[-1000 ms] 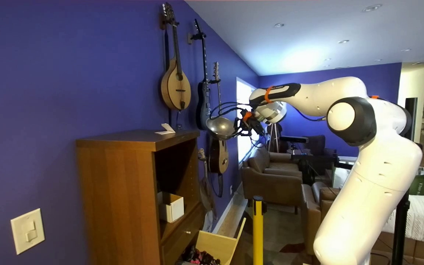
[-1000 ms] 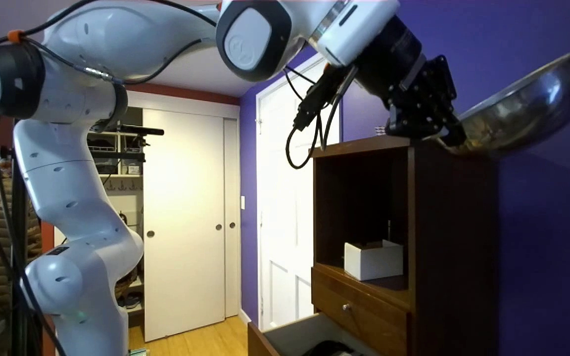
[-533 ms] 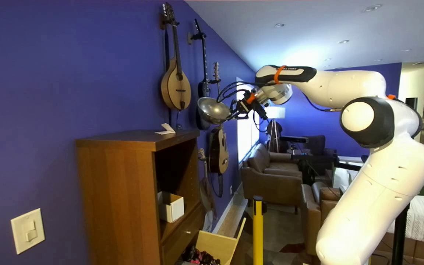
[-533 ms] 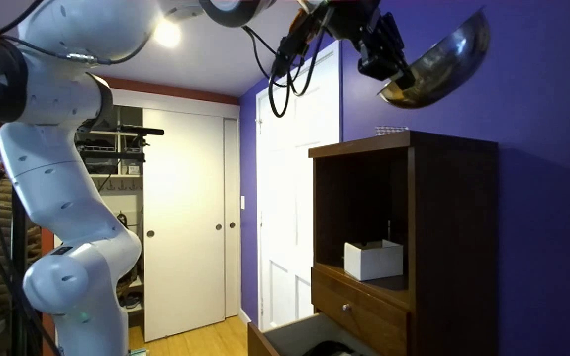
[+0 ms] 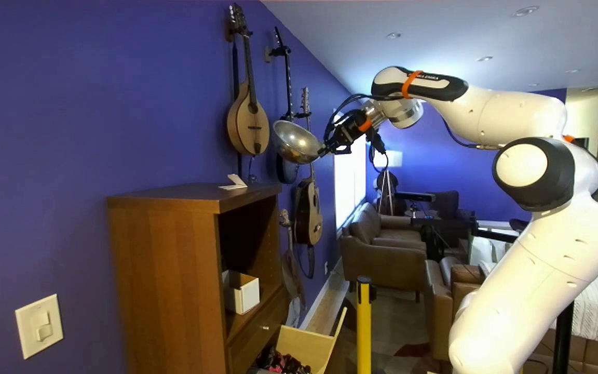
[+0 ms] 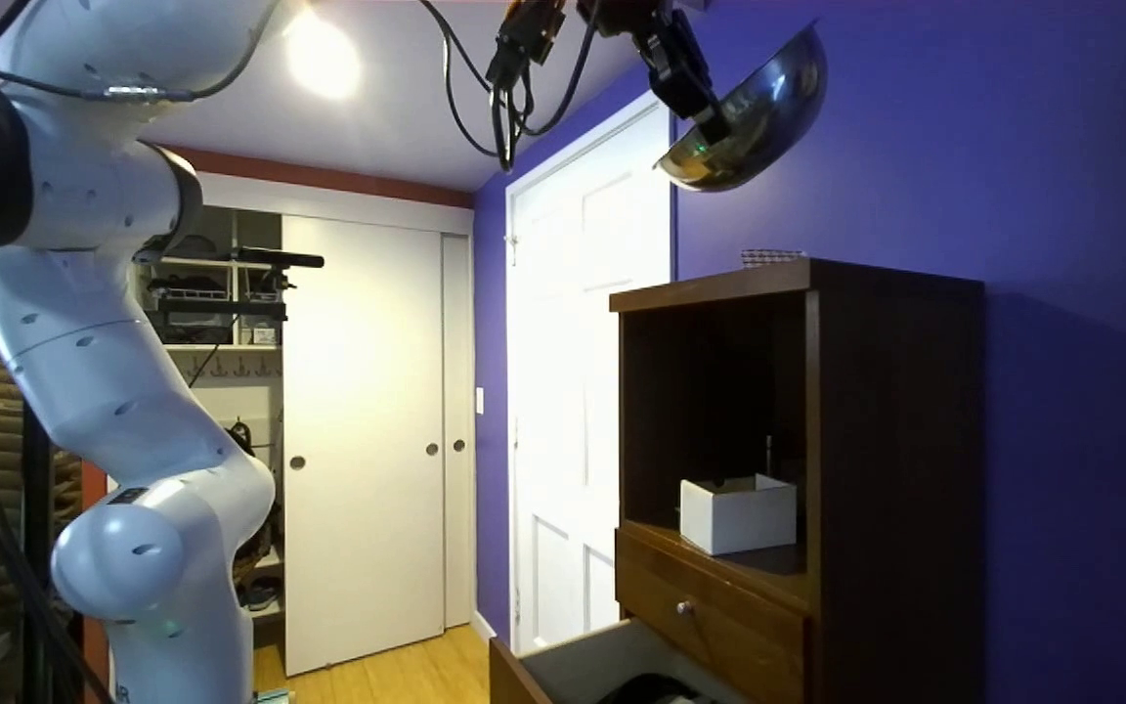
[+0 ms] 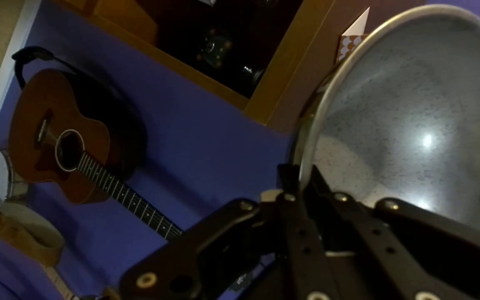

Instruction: Take the bowl out of the drawer and place it on the top of the cabinet

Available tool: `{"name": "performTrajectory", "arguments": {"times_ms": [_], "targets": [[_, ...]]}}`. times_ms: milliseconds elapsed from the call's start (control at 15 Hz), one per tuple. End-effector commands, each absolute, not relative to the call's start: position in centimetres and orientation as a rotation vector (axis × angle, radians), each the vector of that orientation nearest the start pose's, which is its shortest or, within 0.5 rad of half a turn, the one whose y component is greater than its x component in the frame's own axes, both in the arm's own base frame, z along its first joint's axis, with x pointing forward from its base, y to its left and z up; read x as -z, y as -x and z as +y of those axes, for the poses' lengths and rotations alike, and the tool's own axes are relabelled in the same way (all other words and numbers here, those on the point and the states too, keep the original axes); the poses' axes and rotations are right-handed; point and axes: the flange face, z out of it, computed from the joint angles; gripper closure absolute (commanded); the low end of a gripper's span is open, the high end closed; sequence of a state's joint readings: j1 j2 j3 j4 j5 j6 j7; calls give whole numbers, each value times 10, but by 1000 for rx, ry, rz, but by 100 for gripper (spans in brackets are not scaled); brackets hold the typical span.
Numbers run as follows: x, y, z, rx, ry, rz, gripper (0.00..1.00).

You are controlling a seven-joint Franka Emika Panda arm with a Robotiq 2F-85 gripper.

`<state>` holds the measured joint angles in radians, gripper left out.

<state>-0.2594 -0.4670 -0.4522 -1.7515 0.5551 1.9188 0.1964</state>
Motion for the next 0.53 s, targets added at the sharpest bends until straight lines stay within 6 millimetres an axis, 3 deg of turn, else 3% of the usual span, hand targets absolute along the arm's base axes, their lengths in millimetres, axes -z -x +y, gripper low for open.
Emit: {"name": "performTrajectory", "arguments": {"times_ms": [0, 200, 467], "targets": [[-790, -311, -307, 931, 2045, 1160, 98], [-801, -323, -288, 905, 2054, 1106, 98], [-824, -343, -242, 815, 2139, 971, 98]]}}
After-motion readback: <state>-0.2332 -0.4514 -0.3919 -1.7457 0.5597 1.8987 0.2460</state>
